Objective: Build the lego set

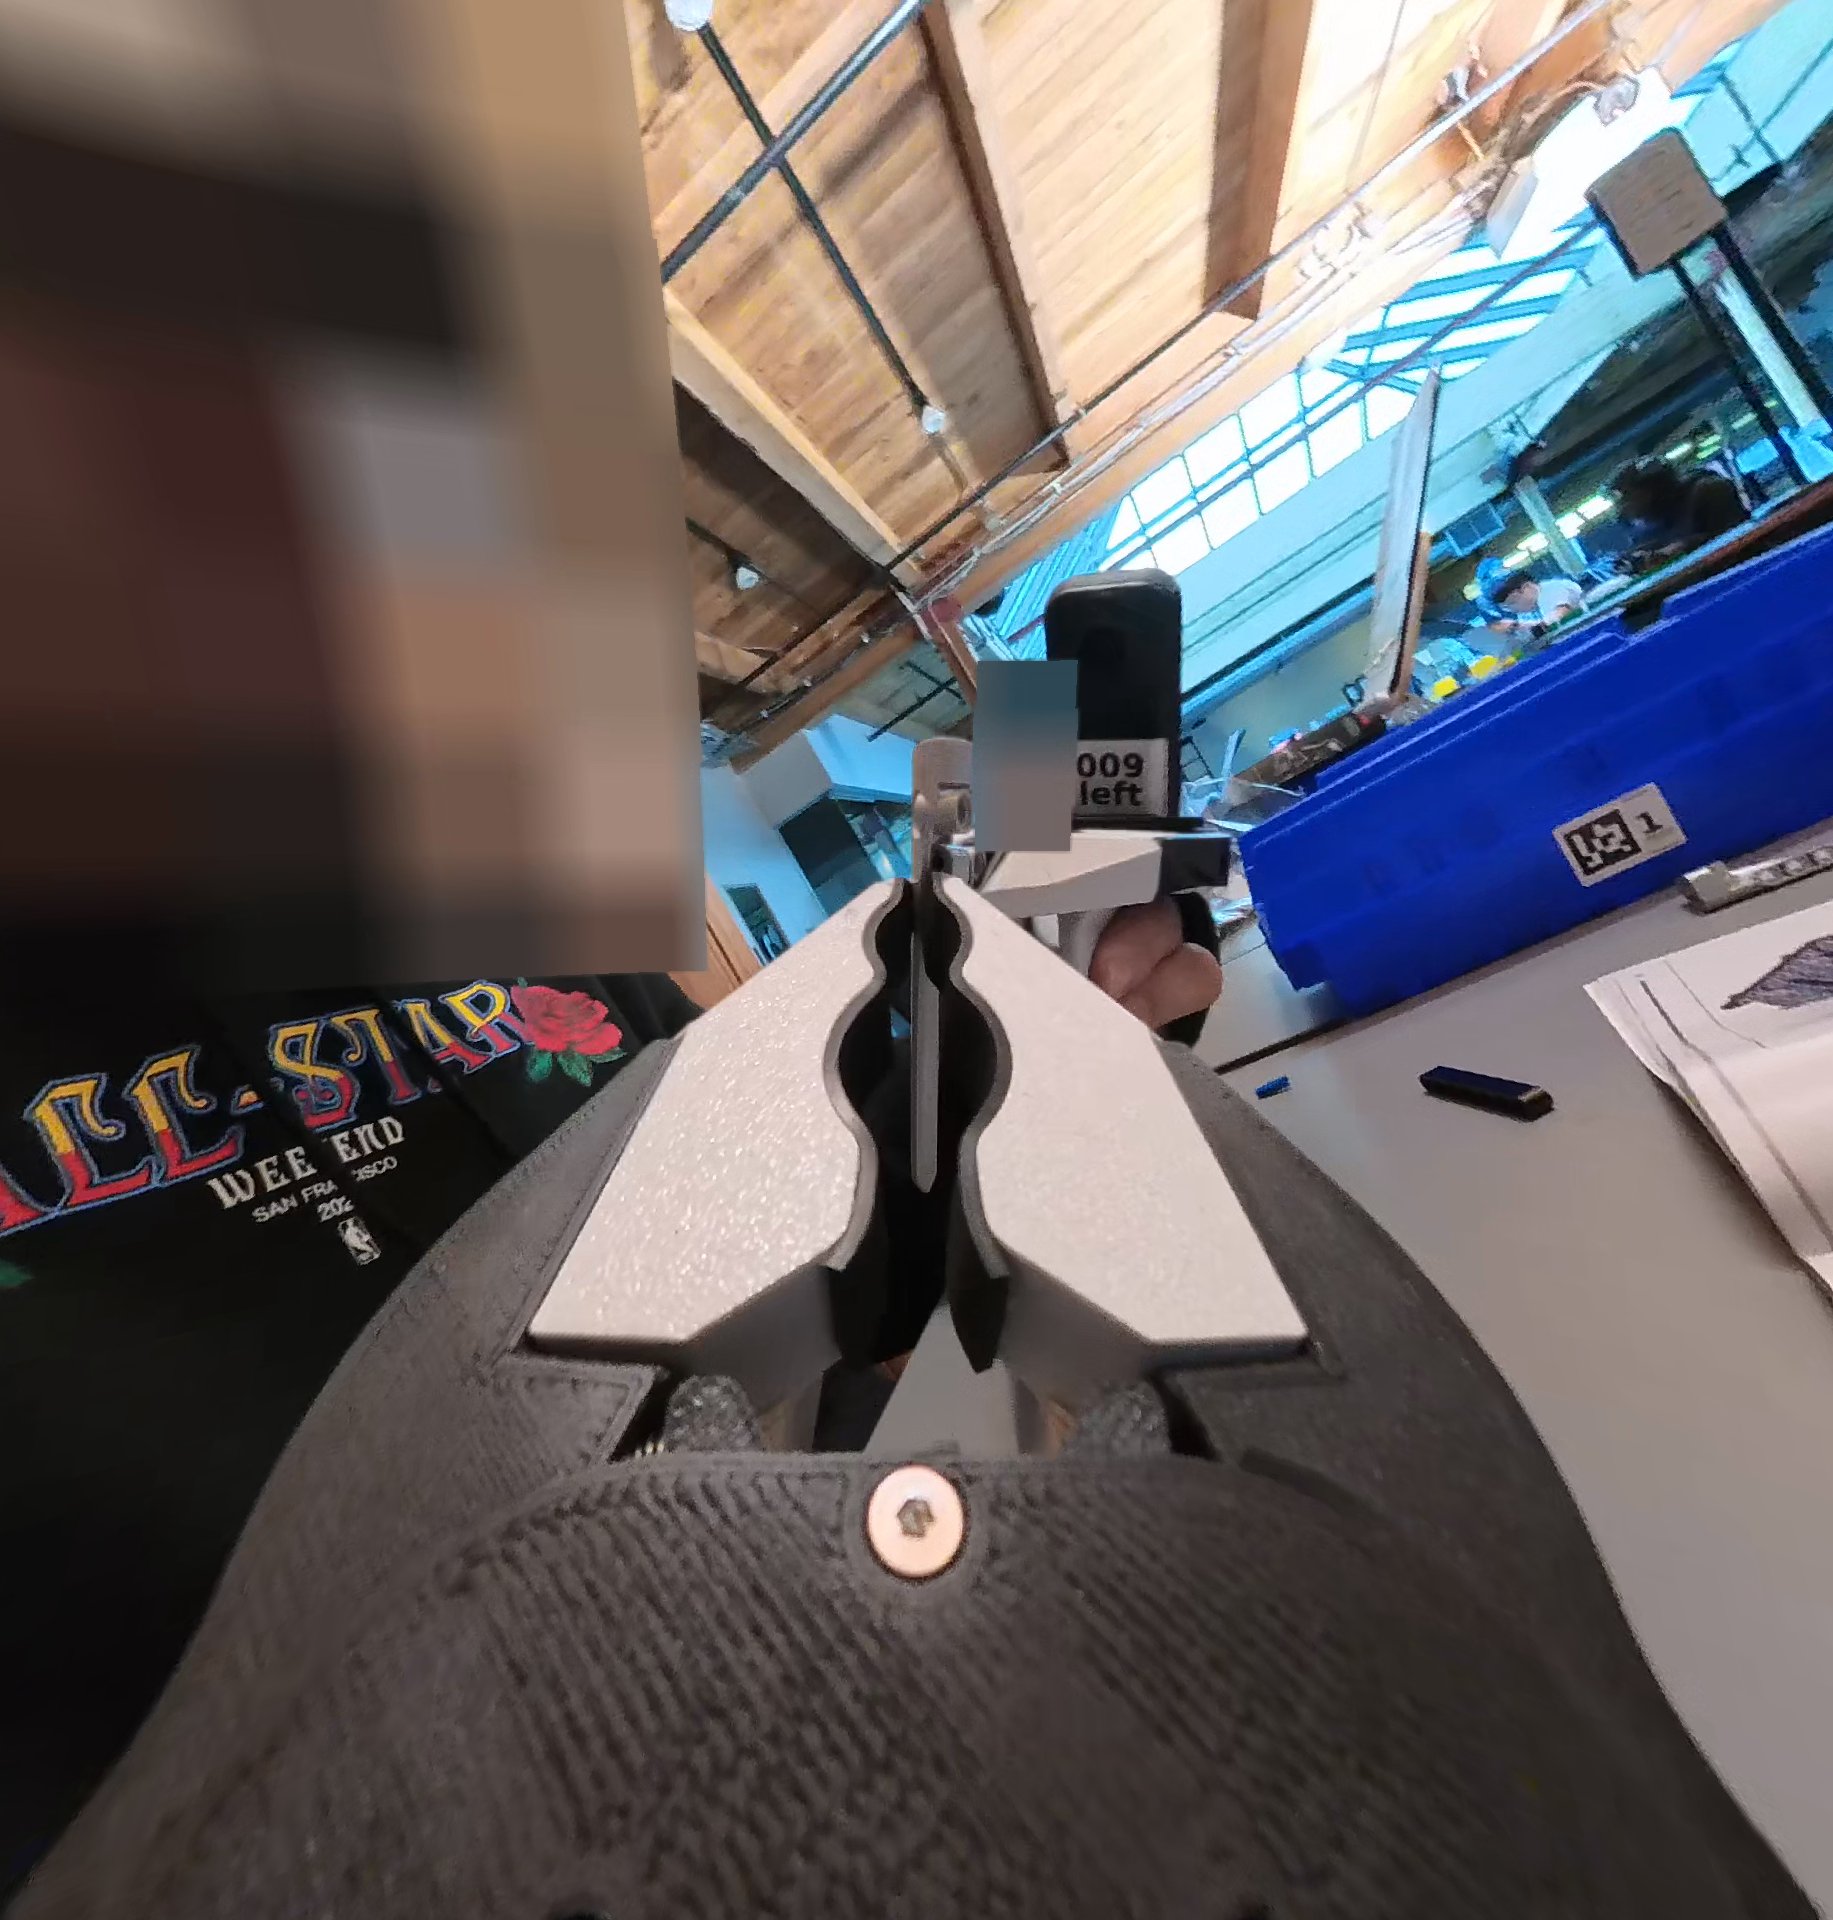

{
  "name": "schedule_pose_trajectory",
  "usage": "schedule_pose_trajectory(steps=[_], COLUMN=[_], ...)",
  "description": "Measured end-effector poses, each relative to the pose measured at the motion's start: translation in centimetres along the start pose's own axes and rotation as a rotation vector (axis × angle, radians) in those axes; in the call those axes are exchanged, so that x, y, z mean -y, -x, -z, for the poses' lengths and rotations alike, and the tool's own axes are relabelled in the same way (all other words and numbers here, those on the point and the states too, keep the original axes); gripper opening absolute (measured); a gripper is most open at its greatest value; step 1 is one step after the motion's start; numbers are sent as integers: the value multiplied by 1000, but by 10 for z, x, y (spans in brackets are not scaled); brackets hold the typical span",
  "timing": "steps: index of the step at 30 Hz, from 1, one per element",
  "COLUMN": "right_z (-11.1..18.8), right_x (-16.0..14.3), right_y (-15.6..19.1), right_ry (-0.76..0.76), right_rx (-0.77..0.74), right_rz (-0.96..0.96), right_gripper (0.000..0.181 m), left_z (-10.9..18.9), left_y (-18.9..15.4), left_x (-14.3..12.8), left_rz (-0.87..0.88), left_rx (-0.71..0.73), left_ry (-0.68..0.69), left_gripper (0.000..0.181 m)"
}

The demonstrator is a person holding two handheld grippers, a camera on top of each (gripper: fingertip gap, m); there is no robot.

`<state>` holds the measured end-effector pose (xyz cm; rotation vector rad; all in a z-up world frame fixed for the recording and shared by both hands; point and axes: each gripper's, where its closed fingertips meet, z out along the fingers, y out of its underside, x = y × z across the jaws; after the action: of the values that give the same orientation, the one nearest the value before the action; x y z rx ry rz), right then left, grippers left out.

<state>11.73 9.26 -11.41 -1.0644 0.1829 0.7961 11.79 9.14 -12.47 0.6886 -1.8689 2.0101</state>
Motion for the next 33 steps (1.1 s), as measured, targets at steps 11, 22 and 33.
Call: schedule_pose_trajectory(steps=[11, 22, 33], right_z=[6, -4, -8], right_x=[8, -10, -19], right_y=[-2, -7, -6], right_ry=[-53, 54, 116], right_rx=[-5, -61, -63], right_rz=[-21, 26, 29], right_gripper=[0, 0, 0], left_z=[19, 13, 12], left_y=[9, 2, 3], left_x=[19, -15, -29], left_rz=[21, -152, -213], left_rx=[40, 35, 28], left_ry=[-85, 147, 229], left_gripper=[15, 14, 5])
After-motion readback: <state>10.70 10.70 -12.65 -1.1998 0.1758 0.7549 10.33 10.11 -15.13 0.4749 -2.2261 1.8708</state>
